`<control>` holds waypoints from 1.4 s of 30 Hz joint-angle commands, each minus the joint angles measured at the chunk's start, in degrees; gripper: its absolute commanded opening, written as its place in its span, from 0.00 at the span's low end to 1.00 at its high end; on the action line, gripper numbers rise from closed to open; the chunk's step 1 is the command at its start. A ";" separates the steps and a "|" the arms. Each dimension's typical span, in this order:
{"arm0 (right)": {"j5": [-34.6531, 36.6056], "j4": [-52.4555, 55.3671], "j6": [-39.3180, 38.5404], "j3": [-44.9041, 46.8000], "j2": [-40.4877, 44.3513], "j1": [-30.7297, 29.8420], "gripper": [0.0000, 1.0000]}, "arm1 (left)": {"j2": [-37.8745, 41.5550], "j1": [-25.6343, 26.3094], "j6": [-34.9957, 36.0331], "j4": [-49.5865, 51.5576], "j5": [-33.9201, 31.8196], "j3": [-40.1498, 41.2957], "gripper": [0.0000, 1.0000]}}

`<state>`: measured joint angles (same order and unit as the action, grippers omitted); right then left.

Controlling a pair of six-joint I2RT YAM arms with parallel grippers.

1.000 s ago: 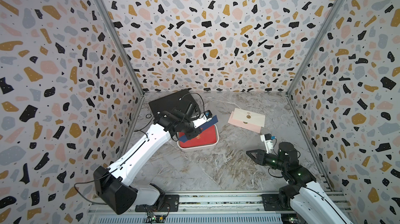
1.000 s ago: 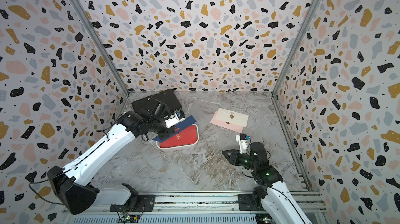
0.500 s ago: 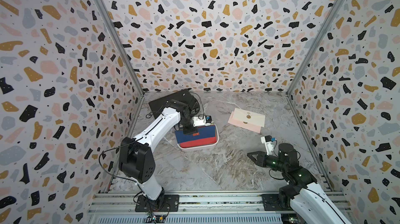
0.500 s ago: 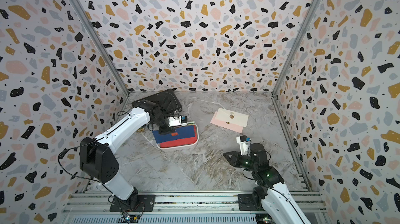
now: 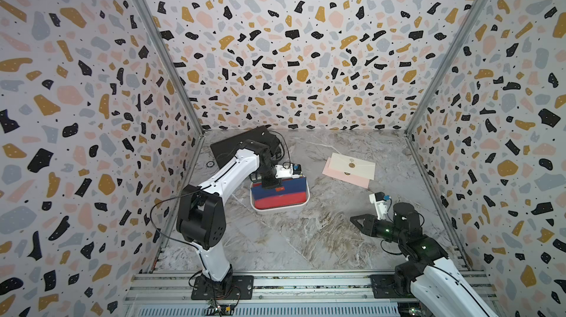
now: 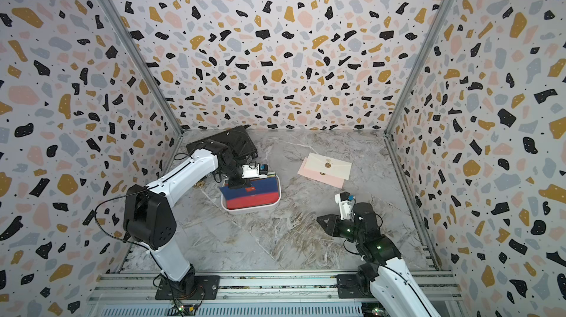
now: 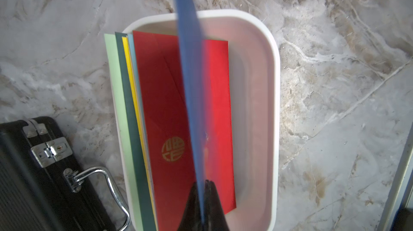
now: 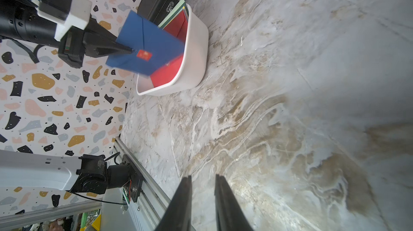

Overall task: Put the sealed envelopes into the storage box
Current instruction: Place the envelope in the storage box.

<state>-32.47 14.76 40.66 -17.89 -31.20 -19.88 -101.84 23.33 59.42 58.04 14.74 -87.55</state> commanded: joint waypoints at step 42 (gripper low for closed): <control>26.62 -0.77 -3.35 -24.40 -36.00 0.28 0.24 | 48.23 -0.48 -68.93 -24.38 -23.00 34.72 0.99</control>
<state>-11.38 15.79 38.20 -36.60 -62.33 -19.84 -57.19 22.92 3.33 30.89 -4.82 -55.09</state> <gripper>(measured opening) 0.238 0.990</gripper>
